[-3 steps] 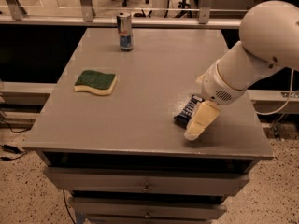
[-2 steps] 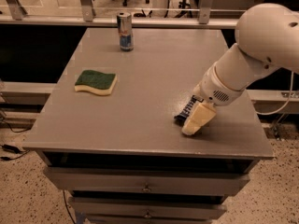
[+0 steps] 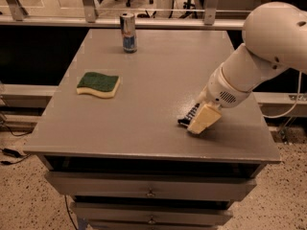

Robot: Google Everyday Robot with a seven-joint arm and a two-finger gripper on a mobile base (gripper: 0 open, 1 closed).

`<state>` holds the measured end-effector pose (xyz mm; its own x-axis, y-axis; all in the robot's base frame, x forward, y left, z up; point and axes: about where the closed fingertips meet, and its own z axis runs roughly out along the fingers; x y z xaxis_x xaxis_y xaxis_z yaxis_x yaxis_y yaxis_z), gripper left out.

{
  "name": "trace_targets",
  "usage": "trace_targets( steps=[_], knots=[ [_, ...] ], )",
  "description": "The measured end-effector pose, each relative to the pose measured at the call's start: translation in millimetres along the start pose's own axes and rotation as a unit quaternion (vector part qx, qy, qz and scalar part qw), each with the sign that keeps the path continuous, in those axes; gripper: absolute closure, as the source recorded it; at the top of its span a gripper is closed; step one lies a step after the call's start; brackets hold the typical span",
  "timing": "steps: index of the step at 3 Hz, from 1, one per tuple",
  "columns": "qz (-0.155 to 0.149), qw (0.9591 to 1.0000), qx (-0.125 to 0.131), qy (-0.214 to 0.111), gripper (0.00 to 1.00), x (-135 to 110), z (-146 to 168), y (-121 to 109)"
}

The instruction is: Move rxbar blueberry near sponge

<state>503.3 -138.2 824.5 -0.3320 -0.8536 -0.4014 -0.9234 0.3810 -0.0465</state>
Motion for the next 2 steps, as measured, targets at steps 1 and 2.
trace_targets(
  steps=[1, 2],
  knots=[
    [0.0, 1.0, 0.0, 0.0, 0.95, -1, -1, 0],
    [-0.014, 0.9998, 0.007, -0.008, 1.0, -15, -14, -8]
  ],
)
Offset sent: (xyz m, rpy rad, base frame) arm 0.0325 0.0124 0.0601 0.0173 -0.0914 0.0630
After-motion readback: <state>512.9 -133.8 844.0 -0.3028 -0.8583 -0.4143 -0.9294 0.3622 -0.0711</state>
